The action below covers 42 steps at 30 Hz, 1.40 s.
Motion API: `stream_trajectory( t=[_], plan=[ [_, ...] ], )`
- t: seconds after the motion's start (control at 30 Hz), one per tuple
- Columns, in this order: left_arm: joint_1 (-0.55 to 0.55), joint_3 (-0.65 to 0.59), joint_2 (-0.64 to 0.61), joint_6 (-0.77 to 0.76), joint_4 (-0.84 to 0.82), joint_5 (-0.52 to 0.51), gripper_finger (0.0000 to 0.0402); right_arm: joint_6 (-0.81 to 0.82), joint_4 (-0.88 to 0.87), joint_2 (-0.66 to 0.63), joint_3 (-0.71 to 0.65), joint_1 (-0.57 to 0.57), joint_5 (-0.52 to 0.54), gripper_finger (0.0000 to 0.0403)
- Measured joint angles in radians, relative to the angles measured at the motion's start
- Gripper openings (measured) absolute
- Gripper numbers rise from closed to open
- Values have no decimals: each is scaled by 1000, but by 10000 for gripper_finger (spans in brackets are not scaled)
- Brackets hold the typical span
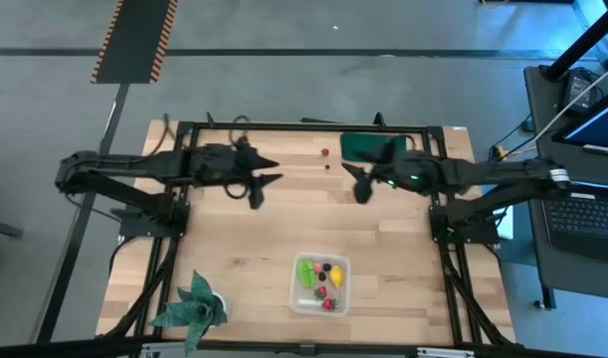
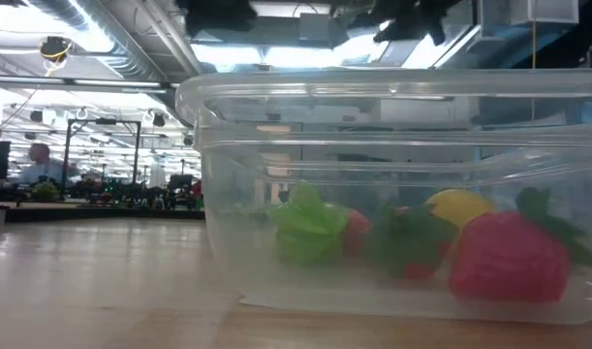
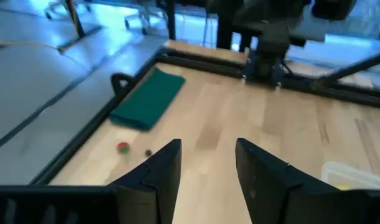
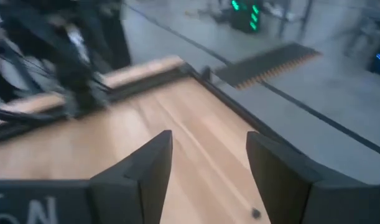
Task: Pick and placing Produce into tupperware
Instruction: Put the blueberry into the transparent bin
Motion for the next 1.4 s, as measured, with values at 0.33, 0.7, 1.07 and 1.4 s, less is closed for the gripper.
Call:
stream_trajectory(
  t=[0.33, 0.7, 1.07, 1.4],
  plan=[
    [53, -355, -284, -54, 187, 3, 136, 300, -348, 287, 255, -186, -29, 208],
    [87, -489, -331, -54, 258, 3, 148, 349, -354, 540, 356, -266, -163, 208],
    [167, -496, -400, -20, 235, 150, 149, 426, -399, 682, 372, -320, -221, 208],
    [262, -612, -536, -18, 236, 168, 138, 428, -388, 692, 372, -328, -220, 208]
  ],
)
